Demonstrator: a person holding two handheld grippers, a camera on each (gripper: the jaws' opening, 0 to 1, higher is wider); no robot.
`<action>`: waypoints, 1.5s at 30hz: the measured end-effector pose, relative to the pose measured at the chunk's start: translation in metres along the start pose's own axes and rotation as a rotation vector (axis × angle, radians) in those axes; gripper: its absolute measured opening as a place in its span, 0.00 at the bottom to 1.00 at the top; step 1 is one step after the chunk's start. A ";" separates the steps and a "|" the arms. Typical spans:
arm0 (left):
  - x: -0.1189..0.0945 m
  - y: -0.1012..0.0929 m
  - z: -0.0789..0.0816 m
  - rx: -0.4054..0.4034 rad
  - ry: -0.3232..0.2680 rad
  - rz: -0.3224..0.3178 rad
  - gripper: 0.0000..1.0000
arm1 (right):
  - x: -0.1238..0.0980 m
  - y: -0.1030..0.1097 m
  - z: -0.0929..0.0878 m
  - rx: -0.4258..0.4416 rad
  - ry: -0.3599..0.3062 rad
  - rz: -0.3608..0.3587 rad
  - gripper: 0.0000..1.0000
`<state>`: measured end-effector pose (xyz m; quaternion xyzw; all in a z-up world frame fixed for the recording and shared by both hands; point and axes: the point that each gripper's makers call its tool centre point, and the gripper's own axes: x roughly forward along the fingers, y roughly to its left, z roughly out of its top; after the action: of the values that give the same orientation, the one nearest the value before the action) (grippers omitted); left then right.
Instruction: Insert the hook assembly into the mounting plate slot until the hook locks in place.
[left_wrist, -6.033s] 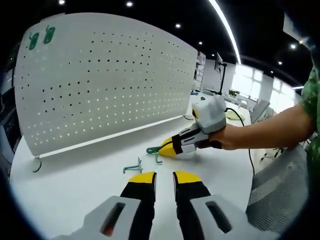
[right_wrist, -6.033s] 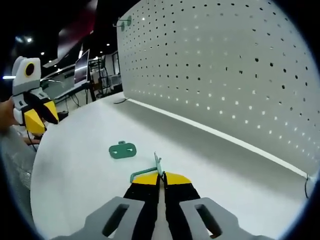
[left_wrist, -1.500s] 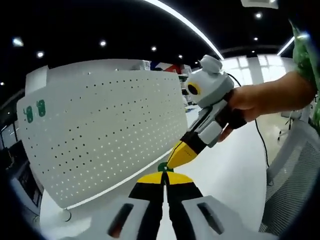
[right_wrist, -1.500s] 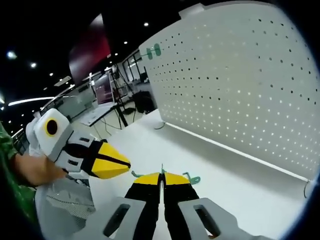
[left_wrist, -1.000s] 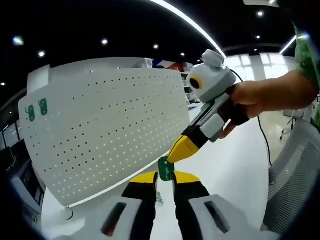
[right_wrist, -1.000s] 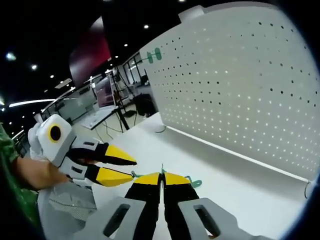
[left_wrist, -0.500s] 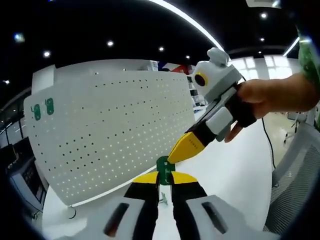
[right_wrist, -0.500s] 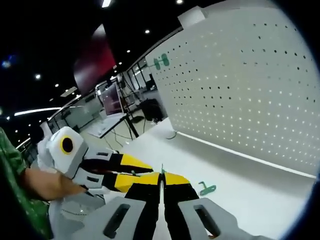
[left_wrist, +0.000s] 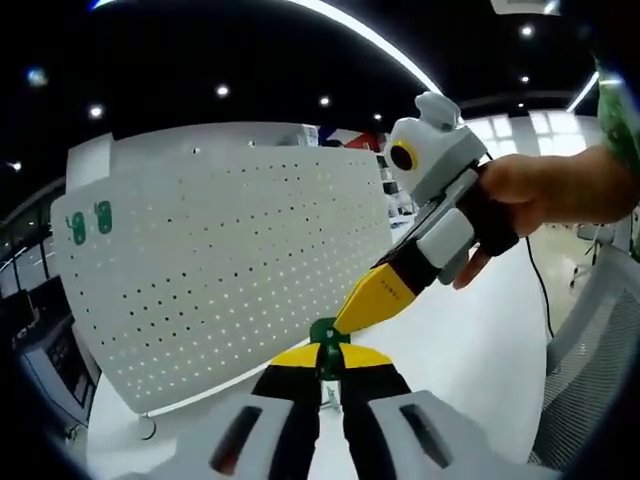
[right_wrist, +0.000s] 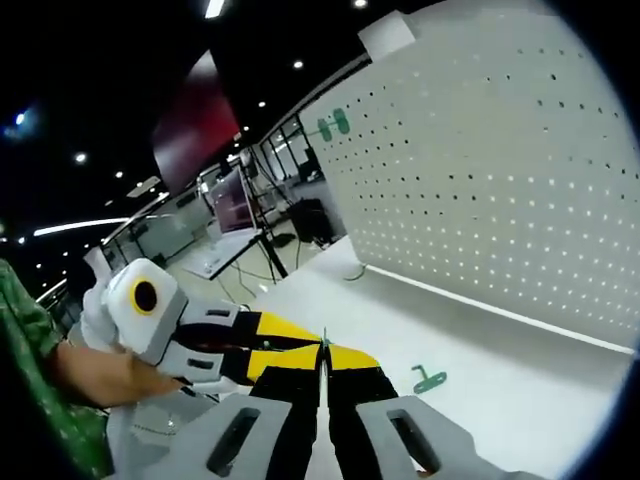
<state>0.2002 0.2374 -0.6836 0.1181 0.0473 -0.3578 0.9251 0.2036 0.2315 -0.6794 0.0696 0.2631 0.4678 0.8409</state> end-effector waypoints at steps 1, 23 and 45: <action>0.000 0.000 0.000 0.003 -0.001 -0.001 0.05 | 0.000 0.000 0.000 0.004 0.000 0.001 0.00; -0.001 0.000 0.004 -0.008 -0.018 0.001 0.04 | -0.002 0.001 0.002 -0.035 -0.003 -0.007 0.05; -0.002 0.006 0.004 -0.068 -0.030 0.021 0.04 | -0.015 -0.011 0.002 -0.254 -0.008 -0.124 0.15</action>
<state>0.2030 0.2424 -0.6778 0.0819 0.0442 -0.3480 0.9329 0.2061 0.2135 -0.6759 -0.0519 0.2024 0.4443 0.8712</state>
